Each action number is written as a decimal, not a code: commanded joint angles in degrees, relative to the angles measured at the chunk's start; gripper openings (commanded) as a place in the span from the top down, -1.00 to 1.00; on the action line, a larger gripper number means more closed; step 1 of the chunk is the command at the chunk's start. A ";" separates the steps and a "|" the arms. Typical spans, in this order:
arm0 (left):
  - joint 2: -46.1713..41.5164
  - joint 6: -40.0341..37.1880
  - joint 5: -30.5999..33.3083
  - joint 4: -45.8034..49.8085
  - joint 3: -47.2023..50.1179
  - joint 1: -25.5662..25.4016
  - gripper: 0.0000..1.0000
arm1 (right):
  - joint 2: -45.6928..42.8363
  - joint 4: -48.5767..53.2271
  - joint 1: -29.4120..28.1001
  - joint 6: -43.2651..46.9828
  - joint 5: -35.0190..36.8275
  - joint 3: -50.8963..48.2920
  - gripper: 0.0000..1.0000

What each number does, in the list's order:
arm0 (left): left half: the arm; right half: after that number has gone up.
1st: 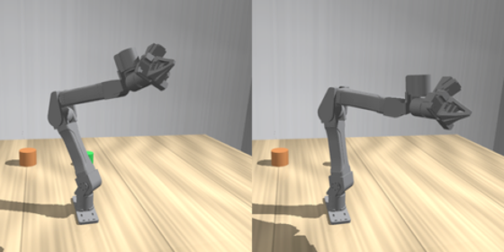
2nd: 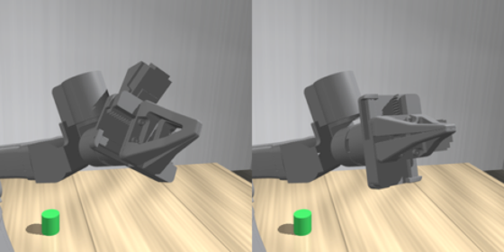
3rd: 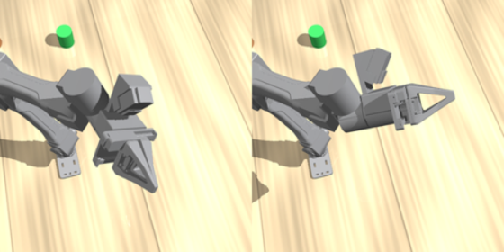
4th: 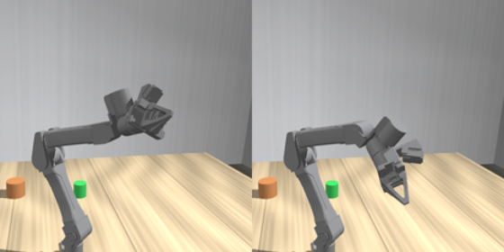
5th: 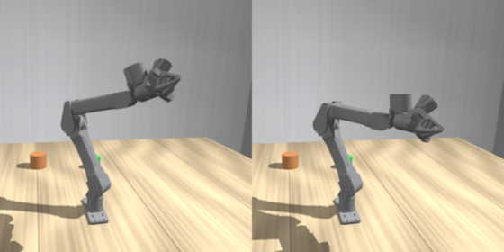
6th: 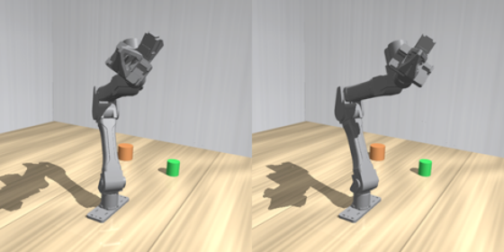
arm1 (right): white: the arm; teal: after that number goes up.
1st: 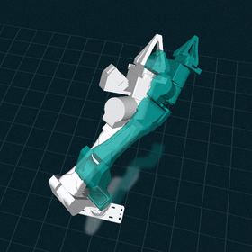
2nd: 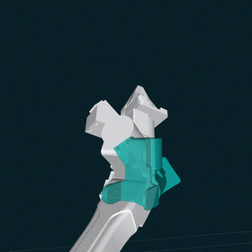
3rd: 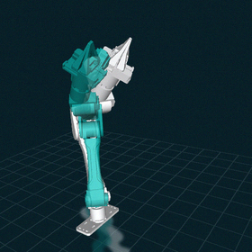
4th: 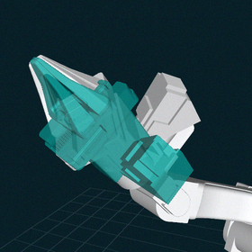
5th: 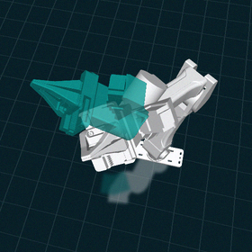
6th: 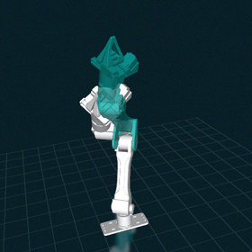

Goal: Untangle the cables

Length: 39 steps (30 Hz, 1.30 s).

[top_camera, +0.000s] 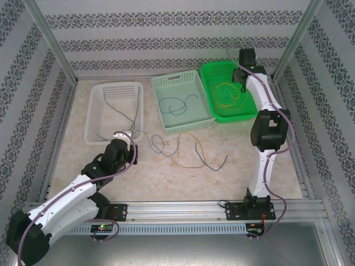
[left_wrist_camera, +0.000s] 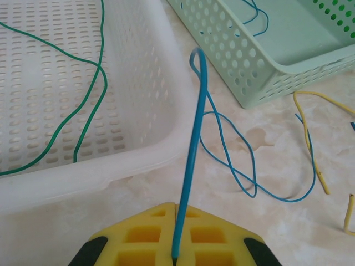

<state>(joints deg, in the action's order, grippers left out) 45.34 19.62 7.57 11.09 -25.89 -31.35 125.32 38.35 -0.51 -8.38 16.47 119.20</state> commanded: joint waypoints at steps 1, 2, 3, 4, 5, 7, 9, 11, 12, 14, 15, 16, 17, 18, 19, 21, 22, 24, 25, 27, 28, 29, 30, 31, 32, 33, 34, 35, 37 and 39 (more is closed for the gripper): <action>0.60 0.21 -1.77 -3.31 -3.25 0.76 0.99 | -3.27 2.83 -0.56 4.87 -2.61 0.04 -0.56; 1.04 0.03 -2.44 -3.60 -3.91 0.77 0.99 | -5.09 1.49 -1.03 5.49 -3.14 -1.89 -0.59; 1.64 -0.17 -2.95 -3.84 -4.57 0.75 0.99 | -6.83 0.32 -1.49 5.78 -3.70 -3.74 -0.61; 2.31 -0.29 -3.53 -4.00 -5.52 0.72 0.99 | -8.91 -0.80 -2.09 5.83 -4.75 -5.47 -0.61; 2.99 -0.52 -4.14 -4.06 -6.42 0.68 1.00 | -10.80 -1.48 -2.66 5.80 -5.71 -7.16 -0.61; 4.13 -1.02 -5.28 -3.88 -8.59 0.67 1.00 | -14.45 -2.83 -4.01 5.61 -8.00 -10.38 -0.61; 4.82 -1.59 -6.43 -3.45 -10.74 0.57 1.00 | -18.37 -5.21 -5.35 5.81 -12.08 -14.45 -0.59; 5.13 -2.29 -7.51 -2.94 -12.79 0.59 1.00 | -22.83 -9.40 -6.85 5.56 -18.50 -19.72 -0.56; 5.23 -2.61 -7.85 -2.70 -13.58 0.49 1.00 | -24.93 -11.42 -7.44 5.20 -22.48 -21.78 -0.54; 5.47 -3.50 -8.63 -1.41 -15.49 0.50 1.00 | -28.84 -17.12 -8.65 4.24 -34.35 -27.30 -0.52; 5.54 -4.02 -9.14 -0.54 -16.46 0.43 1.00 | -30.58 -19.94 -9.68 3.62 -39.15 -29.90 -0.52; 5.68 -4.35 -9.59 0.17 -17.19 0.40 1.00 | -31.81 -22.03 -10.63 3.48 -43.33 -31.80 -0.52; 5.69 -4.78 -10.35 0.94 -18.05 0.42 1.00 | -32.76 -23.56 -12.16 3.74 -47.37 -33.54 -0.51; 5.68 -5.06 -11.20 1.65 -18.90 0.34 1.00 | -33.21 -23.55 -13.76 4.64 -50.69 -34.34 -0.52; 5.54 -5.28 -12.10 2.12 -19.39 0.41 1.00 | -33.46 -22.94 -15.02 5.42 -52.92 -34.74 -0.53; 5.39 -5.38 -13.95 2.79 -20.31 0.32 1.00 | -33.65 -23.45 -17.70 5.38 -57.16 -36.53 -0.55; 5.22 -5.29 -14.64 2.78 -20.62 0.32 1.00 | -33.56 -24.47 -18.60 4.86 -58.82 -37.52 -0.55; 4.75 -5.07 -15.94 2.69 -21.12 0.29 0.99 | -32.97 -26.85 -20.60 3.21 -62.04 -39.05 -0.56; 4.60 -4.96 -16.32 2.46 -21.41 0.29 0.99 | -32.72 -27.86 -21.57 2.47 -63.07 -39.50 -0.56; 4.32 -4.94 -16.96 2.35 -22.38 0.29 0.98 | -31.74 -29.17 -24.18 2.21 -64.50 -39.46 -0.56; 4.22 -5.02 -17.15 2.43 -22.83 0.27 0.98 | -31.32 -28.84 -25.41 2.84 -64.78 -39.14 -0.56; 4.05 -5.16 -17.33 2.61 -23.49 0.33 0.98 | -30.87 -28.61 -26.63 3.72 -64.94 -38.73 -0.57; 3.97 -5.37 -17.41 2.75 -24.20 0.28 0.97 | -30.46 -28.47 -27.70 4.49 -65.34 -38.37 -0.57; 3.93 -5.62 -17.48 2.94 -24.72 0.31 0.97 | -30.18 -28.49 -28.39 5.00 -65.73 -38.18 -0.58; 3.79 -5.95 -17.42 2.97 -25.30 0.33 0.98 | -29.92 -28.35 -28.96 5.57 -66.22 -38.08 -0.58; 3.63 -6.24 -17.33 2.98 -25.84 0.33 0.97 | -29.70 -28.42 -29.44 6.01 -67.06 -38.12 -0.58; 3.57 -6.54 -17.33 2.94 -26.24 0.32 0.97 | -29.56 -28.50 -29.68 6.23 -67.77 -38.23 -0.58; 3.52 -6.86 -17.33 2.81 -26.70 0.28 0.96 | -29.42 -28.37 -30.01 6.47 -68.65 -38.42 -0.58; 3.68 -7.14 -17.71 2.73 -27.51 0.32 0.95 | -29.34 -27.83 -30.87 7.38 -69.27 -38.77 -0.59; 4.26 -7.14 -19.06 2.45 -28.22 0.33 0.95 | -29.41 -26.44 -32.22 9.34 -67.51 -38.86 -0.59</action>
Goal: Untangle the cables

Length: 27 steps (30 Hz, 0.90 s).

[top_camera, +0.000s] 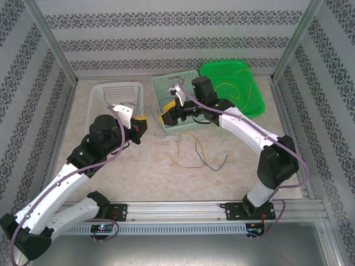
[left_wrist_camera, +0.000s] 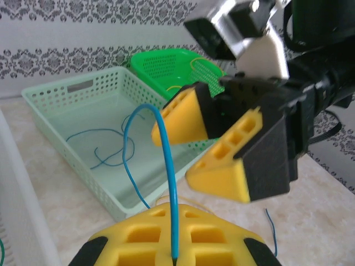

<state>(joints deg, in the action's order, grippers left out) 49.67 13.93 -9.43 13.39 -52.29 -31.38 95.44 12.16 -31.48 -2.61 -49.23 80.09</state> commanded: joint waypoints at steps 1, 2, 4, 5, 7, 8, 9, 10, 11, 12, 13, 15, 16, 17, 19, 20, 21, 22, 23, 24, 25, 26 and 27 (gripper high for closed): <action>0.30 -1.29 -2.78 -0.02 -2.06 0.33 0.95 | 0.46 -0.01 -1.68 4.21 -1.00 0.18 -0.59; 0.60 -1.07 -3.57 -0.23 -2.27 0.33 0.95 | 0.37 -0.24 -2.14 4.56 -0.16 0.06 -0.59; 1.15 -0.90 -4.65 -0.67 -2.26 0.31 0.95 | 0.66 -0.89 -2.69 4.59 0.02 0.13 -0.59; 1.35 -0.75 -4.72 -0.82 -2.28 0.33 0.95 | 1.01 -0.80 -3.00 4.65 -0.22 0.57 -0.59; 1.17 -0.77 -4.47 -1.03 -2.28 0.34 0.94 | 2.04 0.16 -3.72 5.21 -0.84 1.48 -0.58; 1.08 -0.89 -4.43 -1.20 -2.29 0.28 0.94 | 2.56 0.77 -4.15 5.55 -0.91 1.94 -0.58; 0.92 -0.84 -4.40 -1.29 -2.37 0.28 0.94 | 2.93 1.31 -4.52 6.04 -0.78 2.22 -0.58; 0.79 -0.92 -4.37 -1.51 -2.50 0.34 0.94 | 3.45 2.07 -4.93 6.69 -0.62 2.58 -0.57; 0.74 -0.93 -4.39 -1.74 -2.60 0.34 0.93 | 3.93 2.30 -5.09 7.00 -0.60 2.78 -0.56; 0.63 -0.97 -4.38 -1.99 -2.56 0.31 0.93 | 4.22 2.38 -5.22 7.01 -0.52 2.87 -0.55; 0.47 -0.97 -4.47 -2.14 -2.64 0.32 0.93 | 4.45 2.30 -5.33 7.01 -0.47 2.87 -0.53; 0.40 -0.84 -4.90 -2.47 -2.63 0.26 0.93 | 4.73 2.16 -5.37 6.98 -0.15 2.74 -0.51; 0.34 -0.54 -5.23 -2.72 -2.64 0.29 0.93 | 4.82 2.16 -5.41 7.01 0.17 2.79 -0.49; 0.36 -0.34 -5.62 -2.96 -2.56 0.34 0.92 | 4.89 2.16 -5.43 7.01 0.19 2.85 -0.46; 0.37 -0.19 -6.35 -3.43 -2.40 0.31 0.92 | 4.94 2.21 -5.43 6.70 0.06 3.07 -0.33; 0.35 -0.18 -6.27 -3.42 -2.30 0.32 0.92 | 4.85 2.35 -5.43 6.66 0.06 3.18 -0.19; 0.32 -0.14 -5.90 -3.25 -2.27 0.35 0.89 | 4.60 2.57 -5.42 6.62 0.23 3.22 -0.04; 0.22 -0.30 -5.41 -2.94 -2.25 0.28 0.83 | 4.30 2.78 -5.42 6.57 0.71 3.14 0.17; 0.08 -0.47 -4.89 -2.54 -2.14 0.27 0.78 | 3.93 3.01 -5.34 6.48 1.29 3.06 0.41; -0.18 -0.80 -4.36 -2.17 -2.12 0.30 0.74 | 3.50 3.28 -5.23 6.46 1.77 2.98 0.58; -0.47 -1.29 -3.56 -1.50 -2.14 0.35 0.67 | 2.99 3.71 -5.12 6.32 2.31 3.04 0.76; -0.87 -1.66 -2.16 -0.67 -2.24 0.31 0.49 | 2.54 4.35 -4.80 5.97 2.75 3.20 0.90; -1.26 -1.84 -0.30 0.34 -2.38 0.31 0.26 | 2.11 4.99 -4.57 5.51 3.44 3.51 1.00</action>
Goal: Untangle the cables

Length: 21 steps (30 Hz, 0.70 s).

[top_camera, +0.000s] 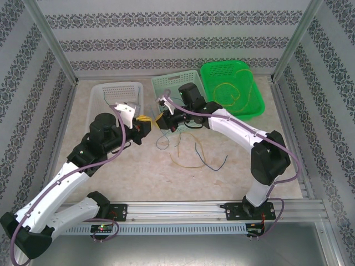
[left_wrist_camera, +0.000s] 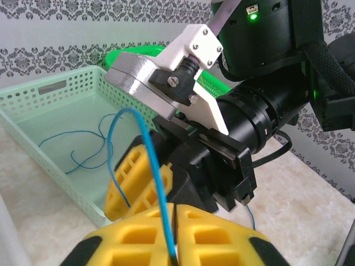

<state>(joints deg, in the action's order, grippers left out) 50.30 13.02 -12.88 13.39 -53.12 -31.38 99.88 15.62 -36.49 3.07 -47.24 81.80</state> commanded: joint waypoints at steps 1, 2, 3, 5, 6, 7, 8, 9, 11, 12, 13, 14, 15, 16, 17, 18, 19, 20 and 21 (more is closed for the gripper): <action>-2.39 -0.97 6.03 1.65 -1.65 0.35 -0.04 | -2.68 2.36 0.86 -1.03 2.52 2.39 1.00; -2.88 -0.97 9.19 2.94 -1.78 0.33 -0.38 | -2.96 3.40 1.47 -2.30 3.58 3.23 1.00; -3.32 -0.89 11.60 3.93 -1.81 0.33 -0.74 | -3.10 4.23 2.03 -3.55 4.11 3.98 1.00; -4.34 -0.81 15.67 5.53 -1.65 0.39 -0.99 | -3.50 5.04 3.92 -7.49 4.14 5.99 1.00; -4.81 -0.50 16.94 5.77 -1.21 0.35 -0.99 | -3.76 4.67 4.92 -10.06 4.00 6.89 1.00; -5.31 -0.18 17.45 5.77 -0.76 0.41 -0.99 | -3.99 4.28 5.69 -12.31 4.17 7.66 1.00; -5.87 -0.01 17.40 5.54 0.01 0.38 -0.99 | -4.30 3.89 6.58 -14.78 4.03 8.81 1.00; -6.36 0.07 16.75 5.14 0.83 0.34 -0.99 | -4.52 3.81 7.27 -17.01 4.02 10.15 1.00; -6.90 0.62 15.15 4.01 2.88 0.31 -0.99 | -5.15 3.59 8.15 -20.88 3.85 12.76 1.00; -7.01 1.28 13.87 3.09 4.16 0.28 -0.99 | -5.51 3.37 8.48 -22.73 3.51 14.00 1.00; -6.87 1.76 12.23 2.02 5.38 0.35 -0.99 | -5.86 3.07 8.70 -24.25 3.19 15.05 1.00; -6.36 2.21 10.12 0.59 6.61 0.35 -0.99 | -6.31 2.71 8.95 -25.90 3.12 16.20 1.00; -5.64 2.65 8.42 -0.51 7.51 0.34 -0.99 | -6.67 2.53 9.11 -27.20 3.21 17.10 1.00; -4.84 3.04 7.26 -1.17 7.92 0.26 -0.99 | -7.00 2.28 9.29 -28.54 3.34 17.95 1.00; -3.72 3.15 6.03 -1.69 8.03 0.23 -0.99 | -7.43 1.94 9.48 -29.80 3.39 18.92 1.00; -2.89 3.11 5.08 -2.22 8.06 0.15 -0.99 | -7.84 1.63 9.67 -31.30 3.40 19.73 1.00; -2.29 3.16 4.45 -2.65 8.02 0.04 -0.99 | -8.13 1.33 9.85 -32.33 3.46 20.40 1.00; -1.74 3.01 4.11 -3.12 7.96 -0.09 -0.99 | -8.50 1.22 10.01 -33.61 3.75 21.16 1.00; -1.47 2.90 4.01 -3.64 7.95 -0.19 -0.99 | -8.93 0.92 10.16 -34.57 4.19 21.84 1.00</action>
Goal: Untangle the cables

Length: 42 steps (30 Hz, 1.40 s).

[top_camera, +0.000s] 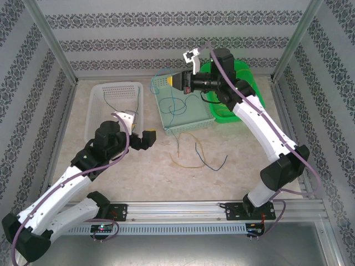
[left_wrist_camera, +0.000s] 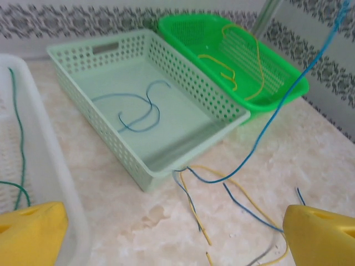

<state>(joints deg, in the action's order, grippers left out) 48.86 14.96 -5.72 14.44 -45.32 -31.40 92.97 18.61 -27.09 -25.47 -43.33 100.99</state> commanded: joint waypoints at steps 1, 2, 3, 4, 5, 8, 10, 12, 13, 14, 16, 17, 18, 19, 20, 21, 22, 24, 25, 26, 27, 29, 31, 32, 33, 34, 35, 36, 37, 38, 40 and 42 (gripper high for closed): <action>-0.05 0.79 -3.16 -5.14 0.16 -0.19 -0.99 | -2.32 -2.28 0.94 -6.65 0.91 3.37 1.00; -0.13 0.68 -3.18 -5.67 0.36 -0.29 -0.99 | -2.77 -2.44 1.06 -6.87 2.01 4.18 1.00; -0.25 0.76 -2.93 -6.13 0.56 -0.25 -0.99 | -3.25 -2.71 1.22 -6.60 3.57 5.11 1.00; -0.41 0.77 -2.77 -6.44 0.68 -0.24 -0.99 | -3.60 -2.86 1.44 -5.97 5.11 6.12 1.00; -0.57 0.77 -2.54 -6.60 0.97 -0.24 -0.99 | -3.69 -2.85 1.87 -5.38 7.21 7.63 1.00; -0.79 1.21 -1.98 -5.76 1.46 -0.31 -0.99 | -2.31 -2.86 4.52 -7.36 9.81 14.98 1.00; -1.22 1.54 -1.60 -5.25 2.05 -0.24 -0.99 | -1.12 -2.97 5.75 -9.17 9.98 19.55 1.00; -2.04 1.97 -0.82 -5.01 3.11 -0.30 -0.99 | 0.16 -2.23 6.04 -9.63 10.00 24.63 1.00; -2.42 2.08 -0.44 -4.99 3.56 -0.25 -0.99 | 0.76 -1.96 6.05 -9.21 10.10 26.51 1.00; -2.97 2.24 -0.04 -5.15 4.03 -0.28 -0.99 | 1.41 -1.57 6.06 -8.38 10.80 28.44 1.00; -3.70 2.23 0.51 -5.34 4.66 -0.27 -0.99 | 2.65 -0.92 6.40 -7.05 13.27 30.72 1.00; -3.84 2.25 0.74 -5.35 4.82 -0.29 -0.99 | 3.74 -0.73 6.89 -6.35 13.99 31.78 1.00; -3.98 2.22 0.79 -5.28 4.87 -0.32 -0.99 | 5.03 -0.17 7.45 -5.84 14.80 32.85 1.00; -4.04 2.17 0.77 -5.22 4.83 -0.30 -0.99 | 6.39 0.37 8.22 -5.85 15.42 33.64 1.00; -4.04 2.17 0.75 -4.92 4.72 -0.24 -0.99 | 8.14 0.42 9.23 -6.59 15.28 34.23 1.00; -4.03 2.13 0.73 -4.63 4.63 -0.31 -0.99 | 9.78 0.53 10.01 -7.19 14.87 34.66 1.00; -4.12 2.10 0.78 -4.24 4.44 -0.25 -0.99 | 11.79 0.99 10.86 -7.68 14.53 35.05 1.00; -4.44 2.09 1.00 -3.57 4.45 -0.31 -0.99 | 15.25 2.47 11.90 -7.21 15.02 34.87 1.00; -4.74 2.14 1.18 -3.29 4.58 -0.30 -0.99 | 17.07 2.75 12.34 -7.20 15.00 34.02 1.00; -5.08 2.16 1.37 -3.10 4.77 -0.25 -0.99 | 18.59 2.75 12.65 -7.33 14.75 32.89 1.00; -5.57 2.16 1.64 -3.01 5.04 -0.30 -0.99 | 20.52 2.75 12.81 -7.84 14.24 31.62 1.00; -6.44 2.18 2.29 -2.60 5.52 -0.26 -0.99 | 24.21 2.86 13.08 -8.08 12.62 29.87 1.00; -7.02 1.79 2.83 -1.77 5.61 -0.24 -0.99 | 28.36 5.34 13.01 -7.45 12.23 29.32 1.00; -7.27 1.69 3.01 -1.30 5.51 -0.28 -0.99 | 29.78 6.07 12.97 -7.53 12.08 28.79 1.00; -7.47 1.44 3.29 -0.72 5.49 -0.26 -0.99 | 31.25 6.94 13.02 -7.52 11.97 27.99 1.00; -7.57 1.29 3.57 -0.28 5.42 -0.28 -0.99 | 32.63 8.00 12.96 -7.27 12.04 27.17 1.00; -7.77 1.21 3.79 0.09 5.41 -0.32 -0.99 | 33.54 8.72 12.91 -6.93 12.13 26.28 1.00; -7.75 1.12 3.95 0.15 5.43 -0.29 -0.99 | 34.60 9.73 12.83 -6.28 12.62 25.23 1.00; -7.73 1.12 4.03 0.15 5.48 -0.24 -0.99 | 35.45 11.01 12.71 -5.63 13.42 24.54 1.00; -7.77 1.04 4.05 -0.05 5.71 -0.25 -0.99 | 36.54 12.22 12.59 -4.86 14.20 23.90 1.00; -7.49 0.97 4.07 -0.70 5.99 -0.31 -0.99 | 39.07 15.49 12.33 -3.10 15.01 24.18 1.00; -6.89 1.11 4.04 -1.05 5.95 -0.26 -0.99 | 41.24 19.14 12.00 -1.64 16.48 25.27 0.98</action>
<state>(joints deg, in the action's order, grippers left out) 41.89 16.56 -2.66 12.91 -39.88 -31.44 133.05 32.42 -14.26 -30.41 -28.84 124.55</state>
